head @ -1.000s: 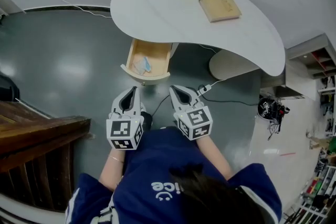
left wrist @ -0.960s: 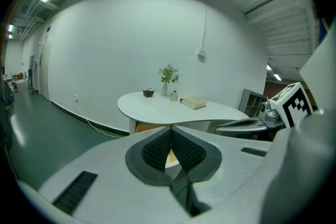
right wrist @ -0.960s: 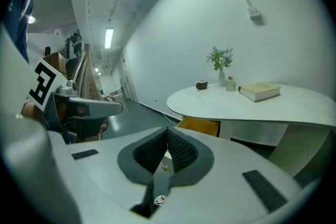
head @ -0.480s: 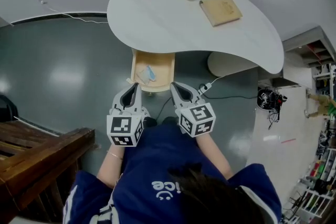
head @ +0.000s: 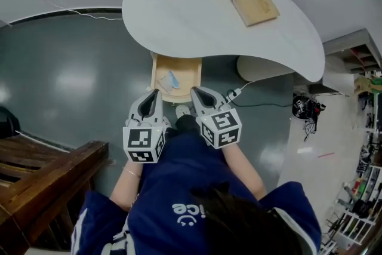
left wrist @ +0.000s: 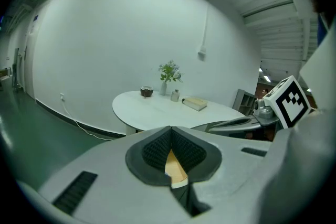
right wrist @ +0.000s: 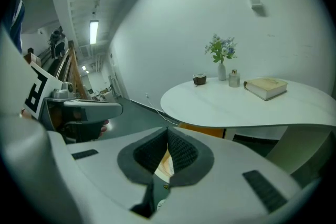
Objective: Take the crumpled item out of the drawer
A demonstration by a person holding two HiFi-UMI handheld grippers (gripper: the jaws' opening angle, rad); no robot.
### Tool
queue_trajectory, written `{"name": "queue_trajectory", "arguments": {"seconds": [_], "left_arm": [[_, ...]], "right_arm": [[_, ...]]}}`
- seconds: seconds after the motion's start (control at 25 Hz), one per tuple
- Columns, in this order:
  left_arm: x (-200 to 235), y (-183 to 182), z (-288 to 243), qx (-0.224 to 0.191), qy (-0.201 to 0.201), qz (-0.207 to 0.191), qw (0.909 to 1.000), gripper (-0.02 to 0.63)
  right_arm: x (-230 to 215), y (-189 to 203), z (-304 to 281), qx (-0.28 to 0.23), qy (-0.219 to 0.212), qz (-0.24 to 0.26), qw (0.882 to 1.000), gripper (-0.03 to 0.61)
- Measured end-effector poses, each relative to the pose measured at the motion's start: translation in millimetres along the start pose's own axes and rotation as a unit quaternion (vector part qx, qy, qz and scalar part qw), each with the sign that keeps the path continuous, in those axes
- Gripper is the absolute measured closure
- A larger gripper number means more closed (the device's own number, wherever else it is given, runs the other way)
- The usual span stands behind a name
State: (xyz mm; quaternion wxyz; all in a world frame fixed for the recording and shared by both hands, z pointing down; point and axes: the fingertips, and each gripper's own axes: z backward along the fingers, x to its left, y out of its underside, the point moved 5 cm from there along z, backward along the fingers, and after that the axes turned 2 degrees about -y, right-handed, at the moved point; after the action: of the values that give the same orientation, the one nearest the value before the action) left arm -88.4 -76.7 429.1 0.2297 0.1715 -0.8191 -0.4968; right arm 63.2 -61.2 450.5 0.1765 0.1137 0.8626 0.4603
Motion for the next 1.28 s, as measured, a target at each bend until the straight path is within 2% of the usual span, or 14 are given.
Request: {"name": "queue_trajectory", "arguments": {"seconds": [0.12,0.28,0.56,0.76,1.0,1.16,1.28], "left_arm": [[2.8,-1.6,-2.7,0.0,-0.016,0.01,0.9998,0.609],[8.1,-6.6,-5.5,0.001,-0.036,0.016,0.9992,0.61],[18.9,-13.1,-4.2,0.003,-0.085,0.031,0.9959,0.609],[26.0,-19.4,3.5,-0.007,-0.129,0.048,0.9905,0.61],[35.9,-19.4,14.7,-0.012,-0.192,0.075,0.9784,0.609],[34.4,-16.9,22.5,-0.01,-0.225,0.087,0.9705,0.609],[35.0,-12.2,27.1,-0.001,-0.246,0.088,0.9654,0.609]], "right_arm": [[-4.1,-0.2,-13.4,0.031,-0.018,0.011,0.999,0.569],[-10.1,-0.6,-36.7,0.082,-0.053,0.031,0.995,0.468],[-13.2,13.8,-85.0,0.171,-0.118,0.105,0.973,0.373],[-14.7,26.3,-117.9,0.212,-0.164,0.153,0.951,0.353],[-21.1,48.6,-155.6,0.263,-0.198,0.211,0.92,0.332],[-22.9,63.5,-172.7,0.28,-0.232,0.276,0.89,0.316],[-21.4,79.6,-186.9,0.3,-0.248,0.302,0.87,0.296]]}}
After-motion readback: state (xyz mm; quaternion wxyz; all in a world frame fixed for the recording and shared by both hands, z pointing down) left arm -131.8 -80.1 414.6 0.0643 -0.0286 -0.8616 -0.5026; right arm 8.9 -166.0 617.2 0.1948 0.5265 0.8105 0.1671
